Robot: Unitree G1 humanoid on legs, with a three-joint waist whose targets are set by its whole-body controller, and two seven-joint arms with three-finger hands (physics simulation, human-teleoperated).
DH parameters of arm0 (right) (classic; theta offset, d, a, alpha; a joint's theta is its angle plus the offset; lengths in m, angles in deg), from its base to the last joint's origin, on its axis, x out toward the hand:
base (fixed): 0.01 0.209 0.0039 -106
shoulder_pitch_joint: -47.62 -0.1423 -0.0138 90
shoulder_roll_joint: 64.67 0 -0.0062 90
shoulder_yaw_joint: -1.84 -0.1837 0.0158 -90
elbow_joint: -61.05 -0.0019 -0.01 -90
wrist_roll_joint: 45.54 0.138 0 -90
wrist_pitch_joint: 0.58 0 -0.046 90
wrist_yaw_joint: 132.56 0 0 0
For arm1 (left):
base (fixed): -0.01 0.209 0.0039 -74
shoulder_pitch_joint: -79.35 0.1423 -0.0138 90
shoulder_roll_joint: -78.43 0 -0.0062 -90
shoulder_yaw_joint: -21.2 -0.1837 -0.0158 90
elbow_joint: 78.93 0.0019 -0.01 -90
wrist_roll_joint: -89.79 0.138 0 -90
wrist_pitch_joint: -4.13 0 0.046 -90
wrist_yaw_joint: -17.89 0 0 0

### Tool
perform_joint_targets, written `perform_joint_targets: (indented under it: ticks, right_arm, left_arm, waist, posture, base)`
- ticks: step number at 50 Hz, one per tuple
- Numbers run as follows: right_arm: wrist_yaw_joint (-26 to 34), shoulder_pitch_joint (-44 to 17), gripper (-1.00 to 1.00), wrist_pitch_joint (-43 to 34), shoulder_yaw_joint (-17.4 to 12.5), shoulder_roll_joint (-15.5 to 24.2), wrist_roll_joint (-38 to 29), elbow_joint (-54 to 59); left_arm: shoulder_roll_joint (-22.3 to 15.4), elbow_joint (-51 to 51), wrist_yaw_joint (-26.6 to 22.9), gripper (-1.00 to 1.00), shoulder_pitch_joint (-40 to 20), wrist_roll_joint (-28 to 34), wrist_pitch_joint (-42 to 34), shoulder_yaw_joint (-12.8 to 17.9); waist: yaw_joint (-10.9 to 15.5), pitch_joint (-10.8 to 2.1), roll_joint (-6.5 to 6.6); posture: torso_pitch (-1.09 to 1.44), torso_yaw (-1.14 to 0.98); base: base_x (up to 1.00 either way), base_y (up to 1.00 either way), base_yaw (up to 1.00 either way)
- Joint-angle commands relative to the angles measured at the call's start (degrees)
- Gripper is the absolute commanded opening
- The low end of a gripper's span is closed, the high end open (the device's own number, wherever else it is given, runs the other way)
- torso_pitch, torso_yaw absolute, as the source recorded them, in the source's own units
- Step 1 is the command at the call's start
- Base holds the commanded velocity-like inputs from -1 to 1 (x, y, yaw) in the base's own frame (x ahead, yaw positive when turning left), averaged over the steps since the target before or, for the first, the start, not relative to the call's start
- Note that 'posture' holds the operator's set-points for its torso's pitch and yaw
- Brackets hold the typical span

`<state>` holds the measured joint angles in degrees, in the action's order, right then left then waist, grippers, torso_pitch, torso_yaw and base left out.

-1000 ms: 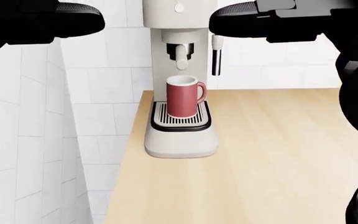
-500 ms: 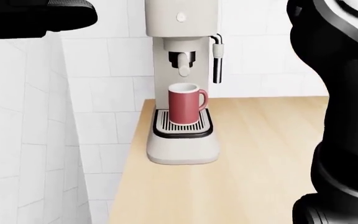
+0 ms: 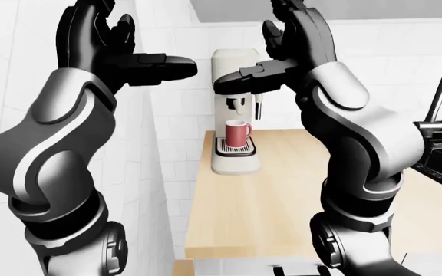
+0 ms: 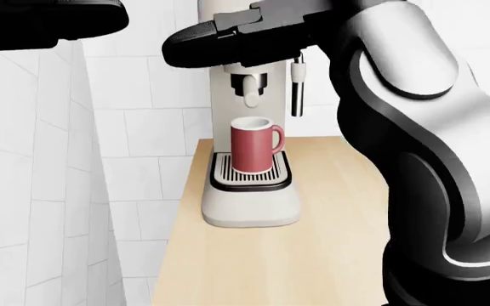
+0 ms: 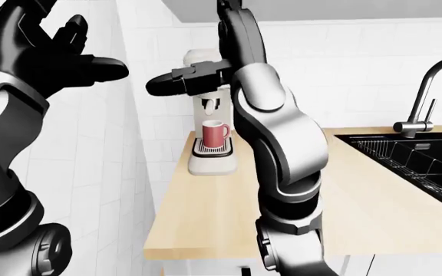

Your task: Press the button on the coffee machine to serve coffee.

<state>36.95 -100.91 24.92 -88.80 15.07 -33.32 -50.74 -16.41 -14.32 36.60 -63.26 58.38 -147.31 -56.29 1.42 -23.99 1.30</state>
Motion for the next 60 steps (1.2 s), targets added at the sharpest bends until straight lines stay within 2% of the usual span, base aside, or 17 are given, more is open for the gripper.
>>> perform_joint_targets:
  ticks: [1,7,11,21,36,53,60]
  right_arm:
    - [0.82,-1.4,1.0,1.6,-0.42,0.06,-1.75,-0.51]
    - [2.39,-0.62,1.0,0.49,-0.02,-1.42,-4.14,-0.55]
    - [2.48,-0.65,1.0,-1.16,-1.09,-2.65,-4.24,-0.62]
    - [2.35,-2.38,1.0,-5.34,-1.35,-2.64,-3.33,-0.45]
    - [2.95,1.13,1.0,-7.19,-0.9,-3.22,-3.26,-2.95]
    - [3.05,1.25,1.0,-10.99,-1.01,-4.69,0.14,-3.43]
    - [2.47,-0.14,1.0,-17.08,-3.11,-4.41,1.92,-5.6]
  left_arm:
    - [-0.45,-0.28,-0.02,1.0,-1.65,0.14,1.35,0.34]
    - [-0.5,-0.21,0.12,1.0,-1.76,-0.06,1.2,0.43]
    - [-0.52,-0.11,0.07,1.0,-1.71,0.0,1.31,0.37]
    - [-0.6,0.04,0.0,1.0,-1.65,0.09,1.52,0.37]
    - [-0.65,-0.03,0.1,1.0,-1.68,0.01,1.34,0.39]
    - [-0.76,0.01,0.18,1.0,-1.72,-0.11,1.38,0.48]
    - [-0.61,-0.18,0.25,1.0,-1.64,-0.01,1.33,0.31]
  waist:
    - [-0.01,0.12,0.22]
    - [-0.04,0.05,0.35]
    - [-0.09,-0.01,0.44]
    - [-0.22,-0.09,0.5]
    - [-0.28,-0.17,0.48]
    - [-0.46,-0.28,0.57]
    - [-0.38,-0.23,0.44]
  posture:
    - [-0.75,0.0]
    - [-0.75,0.0]
    - [-0.75,0.0]
    - [-0.75,0.0]
    - [-0.75,0.0]
    - [-0.75,0.0]
    - [-0.75,0.0]
  base:
    - [0.0,0.0,0.0]
    - [0.0,0.0,0.0]
    - [0.0,0.0,0.0]
    - [0.0,0.0,0.0]
    - [0.0,0.0,0.0]
    - [0.0,0.0,0.0]
    - [0.0,0.0,0.0]
